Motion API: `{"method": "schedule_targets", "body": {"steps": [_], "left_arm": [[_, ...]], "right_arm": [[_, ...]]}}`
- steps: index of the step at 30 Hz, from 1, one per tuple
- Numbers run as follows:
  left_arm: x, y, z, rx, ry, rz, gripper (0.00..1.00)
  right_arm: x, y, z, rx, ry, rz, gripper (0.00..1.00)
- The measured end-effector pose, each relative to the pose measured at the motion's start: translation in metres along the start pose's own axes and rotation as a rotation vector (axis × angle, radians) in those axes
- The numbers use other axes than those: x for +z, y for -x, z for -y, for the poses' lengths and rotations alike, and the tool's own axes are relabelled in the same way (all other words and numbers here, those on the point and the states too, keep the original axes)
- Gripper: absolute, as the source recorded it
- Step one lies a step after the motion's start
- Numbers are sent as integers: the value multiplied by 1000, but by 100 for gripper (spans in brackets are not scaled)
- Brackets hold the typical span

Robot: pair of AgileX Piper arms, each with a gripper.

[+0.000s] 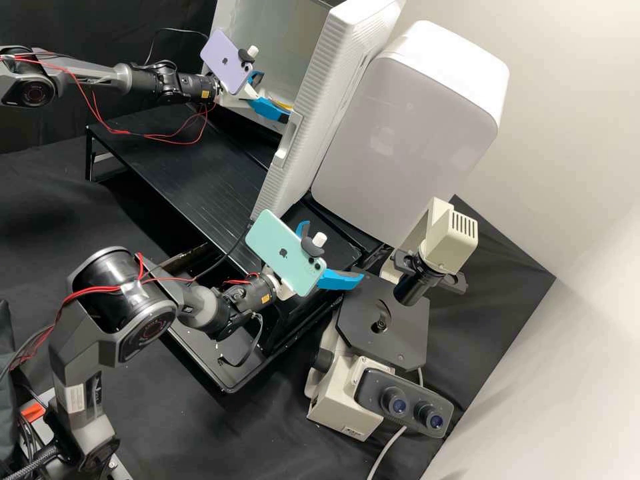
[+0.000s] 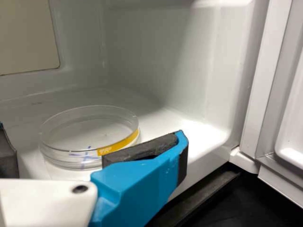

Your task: Take the petri dish out of the incubator

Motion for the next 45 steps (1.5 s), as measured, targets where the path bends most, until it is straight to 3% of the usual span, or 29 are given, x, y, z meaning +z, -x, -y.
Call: {"method": "schedule_targets", "body": {"steps": [45], "left_arm": [[-1, 0, -1, 11, -9, -17, 0]], "right_arm": [[0, 0, 0, 0, 0, 0, 100]]}}
